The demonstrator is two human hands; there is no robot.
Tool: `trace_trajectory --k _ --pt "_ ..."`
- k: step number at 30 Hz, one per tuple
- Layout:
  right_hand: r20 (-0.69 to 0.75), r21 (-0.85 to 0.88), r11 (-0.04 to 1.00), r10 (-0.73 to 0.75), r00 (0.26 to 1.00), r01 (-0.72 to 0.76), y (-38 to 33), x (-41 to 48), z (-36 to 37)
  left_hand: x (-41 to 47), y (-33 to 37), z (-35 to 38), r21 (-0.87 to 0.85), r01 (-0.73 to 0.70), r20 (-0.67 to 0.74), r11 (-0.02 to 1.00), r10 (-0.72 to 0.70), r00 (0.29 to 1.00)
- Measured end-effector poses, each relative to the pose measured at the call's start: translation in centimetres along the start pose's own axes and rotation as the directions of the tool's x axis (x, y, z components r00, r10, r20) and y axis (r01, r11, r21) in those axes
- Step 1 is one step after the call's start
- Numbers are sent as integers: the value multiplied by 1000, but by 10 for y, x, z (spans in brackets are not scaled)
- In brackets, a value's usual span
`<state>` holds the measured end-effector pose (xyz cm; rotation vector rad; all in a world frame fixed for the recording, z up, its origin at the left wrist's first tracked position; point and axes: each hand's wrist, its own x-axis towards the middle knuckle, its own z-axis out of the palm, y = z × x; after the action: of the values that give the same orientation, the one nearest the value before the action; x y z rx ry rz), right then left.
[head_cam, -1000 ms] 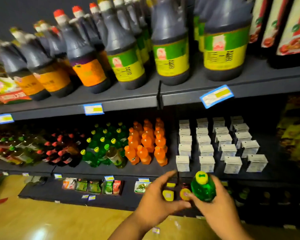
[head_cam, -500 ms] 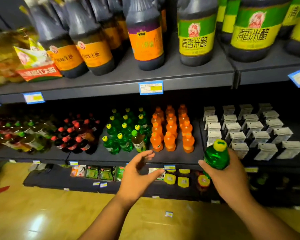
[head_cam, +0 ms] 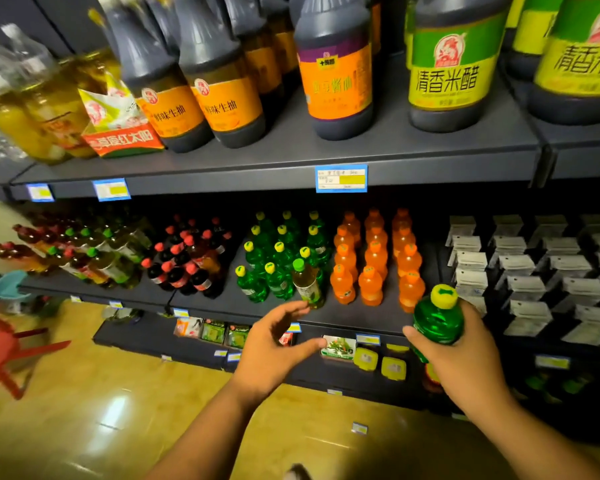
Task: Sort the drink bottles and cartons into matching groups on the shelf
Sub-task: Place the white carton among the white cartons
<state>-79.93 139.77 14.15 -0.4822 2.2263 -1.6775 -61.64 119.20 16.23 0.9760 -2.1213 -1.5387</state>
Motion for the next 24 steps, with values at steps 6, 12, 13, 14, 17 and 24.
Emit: trace_trajectory --k 6,12,13,14,17,24 --pt "-10 1 1000 24 1000 -24 -3 -1 49 16 -17 -30 12 -34 49 999 33 998" --pt "-34 -21 995 94 995 -95 -4 -16 127 46 -63 -88 5 -31 89 999 31 996" --pt "-47 -16 994 108 993 -109 -8 -22 141 49 -72 -99 11 -37 106 999 36 994" --pt "-71 -8 992 124 990 -125 -12 -28 160 54 -83 -114 18 -43 131 999 40 991" --pt "-157 21 985 174 972 -173 -24 -41 206 68 -107 -155 23 -50 182 998 45 982" --pt "-194 92 979 199 961 -184 -45 -57 266 87 -133 -204 51 -83 281 995 66 957"
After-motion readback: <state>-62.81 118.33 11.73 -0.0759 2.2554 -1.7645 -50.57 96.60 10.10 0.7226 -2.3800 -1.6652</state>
